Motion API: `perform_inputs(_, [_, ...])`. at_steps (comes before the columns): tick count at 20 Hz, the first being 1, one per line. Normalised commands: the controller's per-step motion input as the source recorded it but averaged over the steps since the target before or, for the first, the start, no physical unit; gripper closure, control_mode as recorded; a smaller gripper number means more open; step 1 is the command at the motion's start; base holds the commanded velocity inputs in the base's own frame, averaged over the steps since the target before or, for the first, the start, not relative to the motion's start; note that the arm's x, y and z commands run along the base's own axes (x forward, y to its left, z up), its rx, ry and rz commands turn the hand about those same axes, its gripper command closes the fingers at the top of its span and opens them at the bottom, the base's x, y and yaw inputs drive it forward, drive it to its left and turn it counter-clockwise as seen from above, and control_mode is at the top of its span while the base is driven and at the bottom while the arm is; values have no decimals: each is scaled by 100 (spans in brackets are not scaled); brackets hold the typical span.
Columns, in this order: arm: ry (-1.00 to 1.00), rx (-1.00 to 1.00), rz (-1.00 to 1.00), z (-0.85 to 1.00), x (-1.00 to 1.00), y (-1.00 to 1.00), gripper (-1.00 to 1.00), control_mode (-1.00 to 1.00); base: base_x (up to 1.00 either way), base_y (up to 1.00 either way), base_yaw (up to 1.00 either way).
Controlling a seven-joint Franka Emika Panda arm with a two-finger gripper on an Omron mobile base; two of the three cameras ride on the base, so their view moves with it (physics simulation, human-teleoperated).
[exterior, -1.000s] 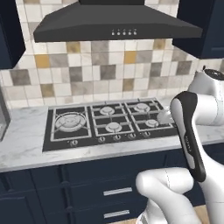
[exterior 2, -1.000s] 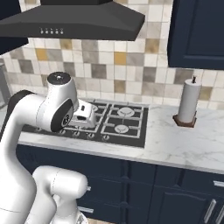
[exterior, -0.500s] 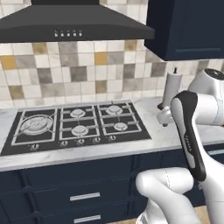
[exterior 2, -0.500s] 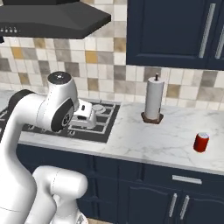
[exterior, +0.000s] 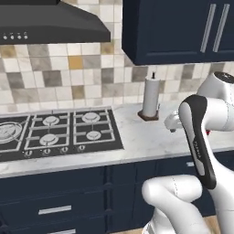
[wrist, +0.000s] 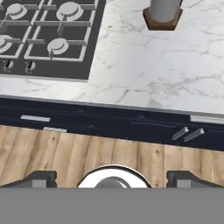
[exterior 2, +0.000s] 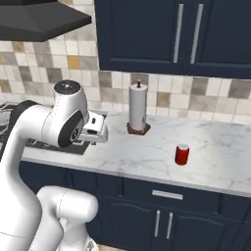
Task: Four empty soda cans are scattered around the kitchen. Gather all the cans and cluster them next to the stove for recycling.
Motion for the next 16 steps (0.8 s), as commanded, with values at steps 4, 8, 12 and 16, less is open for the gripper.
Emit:
perform_inputs(4, [0, 0, 0, 0, 0, 0, -100, 100, 0, -63, 2])
perform_inputs(8, [0, 0, 0, 0, 0, 0, -100, 100, 0, -59, 1])
perform_inputs(12, [0, 0, 0, 0, 0, 0, -100, 100, 8, -49, 0])
perform_inputs(16, [0, 0, 0, 0, 0, 0, -100, 100, 37, -28, 0])
